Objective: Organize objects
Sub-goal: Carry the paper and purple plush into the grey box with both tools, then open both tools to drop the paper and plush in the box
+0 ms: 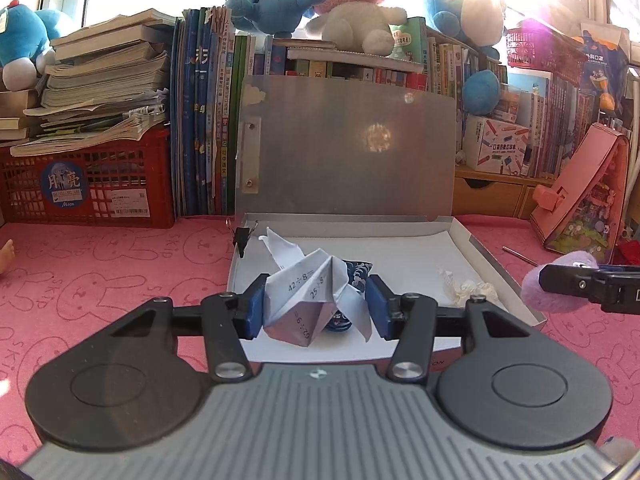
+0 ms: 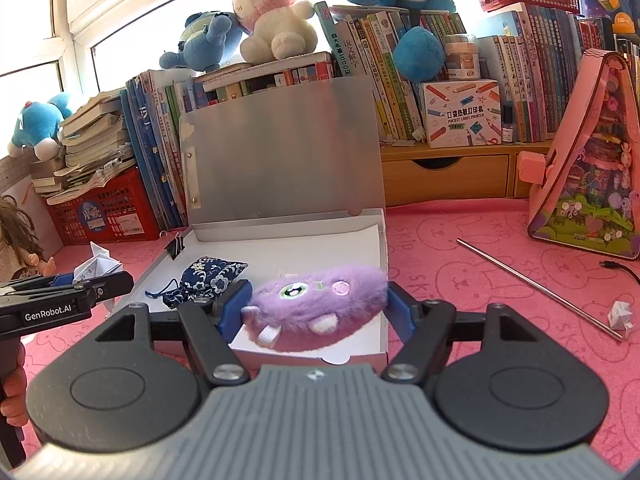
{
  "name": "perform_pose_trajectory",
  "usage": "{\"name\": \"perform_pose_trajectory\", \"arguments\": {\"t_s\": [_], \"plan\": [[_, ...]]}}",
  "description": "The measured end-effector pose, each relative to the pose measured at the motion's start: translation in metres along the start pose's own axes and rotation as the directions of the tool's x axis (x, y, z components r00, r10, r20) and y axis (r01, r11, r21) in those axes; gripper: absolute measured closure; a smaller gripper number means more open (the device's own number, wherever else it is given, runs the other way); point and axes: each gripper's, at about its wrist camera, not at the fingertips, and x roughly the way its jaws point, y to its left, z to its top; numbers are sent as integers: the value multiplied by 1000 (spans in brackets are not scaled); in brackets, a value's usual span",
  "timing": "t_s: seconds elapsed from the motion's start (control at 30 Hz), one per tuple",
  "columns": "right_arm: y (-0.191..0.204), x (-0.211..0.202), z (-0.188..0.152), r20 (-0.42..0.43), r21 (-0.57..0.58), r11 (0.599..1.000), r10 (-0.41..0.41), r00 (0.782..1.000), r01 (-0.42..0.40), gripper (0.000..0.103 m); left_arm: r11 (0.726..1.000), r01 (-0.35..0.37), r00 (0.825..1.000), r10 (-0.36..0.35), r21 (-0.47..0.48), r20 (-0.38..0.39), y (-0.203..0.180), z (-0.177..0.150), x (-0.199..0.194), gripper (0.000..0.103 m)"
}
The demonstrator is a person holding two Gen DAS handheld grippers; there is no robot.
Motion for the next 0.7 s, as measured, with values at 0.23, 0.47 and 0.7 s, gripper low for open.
{"name": "perform_pose_trajectory", "arguments": {"t_s": [0.23,0.47,0.7], "plan": [[-1,22,-7,-51,12,1000,12,999,-12,30,1000,0,998,0,-10,-59,0,-6,27,46],[-4,50,-9,-112,56,998,37,993,-31,30,999,33,993,-35,-19,-111,-4,-6,47,46],[-8,75,-12,-155,86,996,36,987,-23,30,999,43,977,-48,-28,-208,-8,-1,75,46]]}}
